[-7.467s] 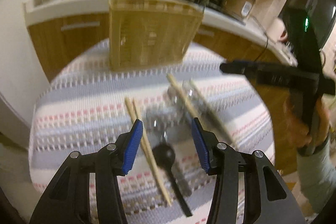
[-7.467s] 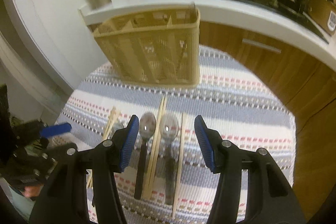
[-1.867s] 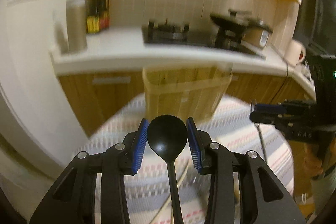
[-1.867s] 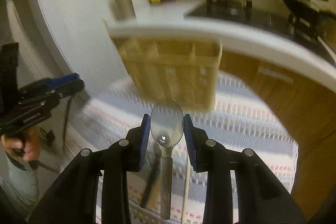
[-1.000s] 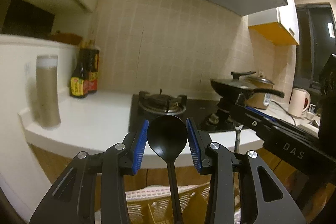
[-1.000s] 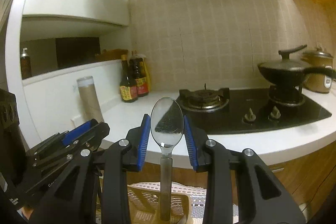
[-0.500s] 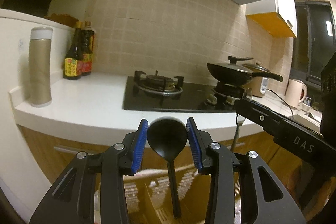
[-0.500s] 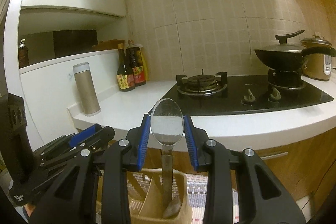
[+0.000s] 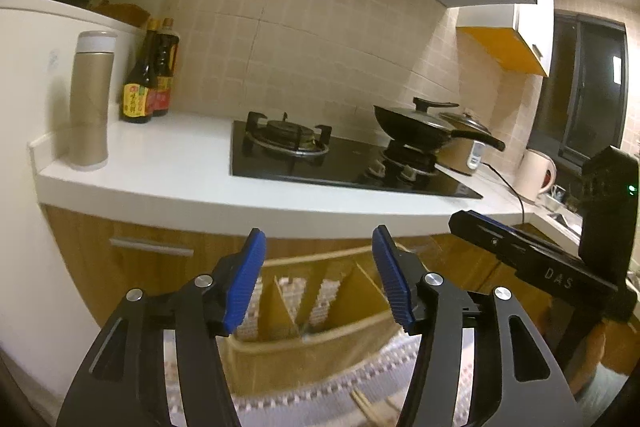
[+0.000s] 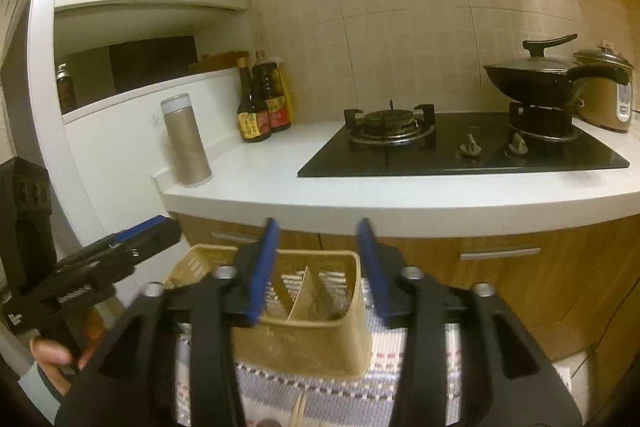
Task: Organize utensils
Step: 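Open both tools to drop the spoons into the caddy, then move both tools back and lower the left tool onto a wooden chopstick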
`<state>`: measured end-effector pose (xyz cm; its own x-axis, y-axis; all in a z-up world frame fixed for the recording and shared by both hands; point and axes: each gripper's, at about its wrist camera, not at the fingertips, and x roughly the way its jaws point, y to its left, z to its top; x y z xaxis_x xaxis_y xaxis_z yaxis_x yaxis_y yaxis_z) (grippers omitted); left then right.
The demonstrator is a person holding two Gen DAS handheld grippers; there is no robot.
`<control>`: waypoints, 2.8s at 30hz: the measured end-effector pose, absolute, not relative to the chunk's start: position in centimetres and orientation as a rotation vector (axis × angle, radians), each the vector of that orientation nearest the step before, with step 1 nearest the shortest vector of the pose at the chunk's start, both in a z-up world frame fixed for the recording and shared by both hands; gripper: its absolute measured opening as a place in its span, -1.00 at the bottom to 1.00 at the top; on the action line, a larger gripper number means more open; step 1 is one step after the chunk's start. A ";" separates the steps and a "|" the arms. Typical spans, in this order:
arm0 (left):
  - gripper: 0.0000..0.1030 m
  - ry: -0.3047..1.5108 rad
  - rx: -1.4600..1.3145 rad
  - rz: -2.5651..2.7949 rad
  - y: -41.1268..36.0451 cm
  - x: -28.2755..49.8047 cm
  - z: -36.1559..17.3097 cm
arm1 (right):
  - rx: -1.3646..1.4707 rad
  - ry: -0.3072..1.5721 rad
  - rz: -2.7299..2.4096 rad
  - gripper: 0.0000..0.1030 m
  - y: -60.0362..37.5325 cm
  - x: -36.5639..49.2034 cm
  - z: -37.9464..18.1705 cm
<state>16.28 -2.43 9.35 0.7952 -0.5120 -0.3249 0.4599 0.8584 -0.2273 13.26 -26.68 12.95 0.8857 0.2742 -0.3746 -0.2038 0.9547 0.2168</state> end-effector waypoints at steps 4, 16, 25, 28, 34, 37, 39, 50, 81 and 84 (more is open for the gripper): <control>0.08 0.420 -0.113 -0.528 -1.4 14.2 9.2 | 0.153 0.432 0.251 0.04 -26.5 11.5 13.4; 0.08 0.622 0.165 -0.470 -1.7 9.5 5.8 | 0.051 0.729 0.245 0.04 -24.0 9.1 11.7; -0.08 0.863 0.277 -0.490 -0.9 9.0 0.6 | -0.015 0.950 0.288 0.04 -22.0 8.6 6.9; -0.14 0.968 0.310 -0.515 -0.6 9.1 -1.7 | -0.008 1.016 0.306 0.03 -21.6 8.8 5.2; -0.33 1.062 0.434 -0.540 -2.2 9.0 -5.0 | 0.012 1.136 0.308 0.02 -21.3 10.0 2.0; -0.33 1.073 0.460 -0.560 -2.6 9.0 -5.4 | 0.019 1.166 0.312 0.02 -21.5 10.3 1.2; -0.33 1.076 0.482 -0.560 -3.0 9.0 -5.7 | 0.025 1.183 0.306 0.02 -21.8 10.5 0.9; -0.72 1.093 0.552 -0.520 -5.8 9.7 -6.5 | 0.048 1.278 0.287 -0.03 -22.8 11.4 -1.5; -0.79 1.207 0.288 -0.405 -0.8 15.9 -5.3 | 0.076 1.336 0.280 -0.03 -24.5 14.0 -3.0; -0.79 1.224 0.329 -0.409 -1.4 16.5 -5.3 | 0.044 1.349 0.277 -0.20 -24.3 14.5 -2.8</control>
<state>16.51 -1.45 -5.25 0.2828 -0.1253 -0.9510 0.4718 0.8814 0.0241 14.46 -24.25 -2.84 0.1921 0.2228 -0.9557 -0.1724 0.9664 0.1906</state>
